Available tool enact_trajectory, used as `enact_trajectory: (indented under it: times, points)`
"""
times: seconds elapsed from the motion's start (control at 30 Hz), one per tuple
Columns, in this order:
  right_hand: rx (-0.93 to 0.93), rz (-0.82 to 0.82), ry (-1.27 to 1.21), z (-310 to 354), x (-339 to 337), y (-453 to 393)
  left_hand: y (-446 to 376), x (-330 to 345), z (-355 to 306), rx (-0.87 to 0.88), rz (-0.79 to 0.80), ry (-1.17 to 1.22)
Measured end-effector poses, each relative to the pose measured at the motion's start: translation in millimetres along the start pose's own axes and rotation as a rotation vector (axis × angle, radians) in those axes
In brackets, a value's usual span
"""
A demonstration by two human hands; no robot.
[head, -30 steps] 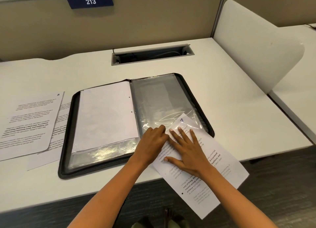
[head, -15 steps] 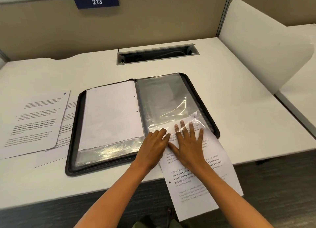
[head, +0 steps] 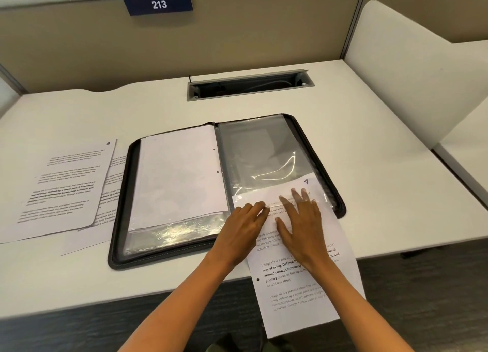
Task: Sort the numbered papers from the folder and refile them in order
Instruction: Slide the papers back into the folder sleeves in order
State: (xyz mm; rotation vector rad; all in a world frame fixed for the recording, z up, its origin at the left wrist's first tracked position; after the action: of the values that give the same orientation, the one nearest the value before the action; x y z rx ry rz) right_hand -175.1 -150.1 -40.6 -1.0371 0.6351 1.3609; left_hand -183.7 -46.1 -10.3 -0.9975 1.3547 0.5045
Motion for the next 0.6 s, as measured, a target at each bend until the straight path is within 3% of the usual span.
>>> enact_trajectory:
  times: [0.07,0.37,0.6]
  points:
    - [-0.036,-0.027,0.036,-4,-5,10,0,1,0,0.002,0.003,-0.004]
    - [-0.068,0.226,0.225,-13,26,23,1,2,0,0.003,-0.007,-0.004]
    - [-0.001,0.230,0.192,-7,30,-14,1,-7,-4,0.005,-0.038,0.017]
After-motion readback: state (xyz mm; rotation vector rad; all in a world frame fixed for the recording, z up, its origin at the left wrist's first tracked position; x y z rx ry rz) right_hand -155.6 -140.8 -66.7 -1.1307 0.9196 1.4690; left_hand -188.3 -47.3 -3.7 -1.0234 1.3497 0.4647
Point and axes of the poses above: each hand's wrist, its own y-axis away from the middle knuckle, its own x-axis out of the palm, z = x × y, the point moved 10 cm from there along -y, towards the middle knuckle, and after that the axes turned 5 degrees about -x, right-handed, at the moved point
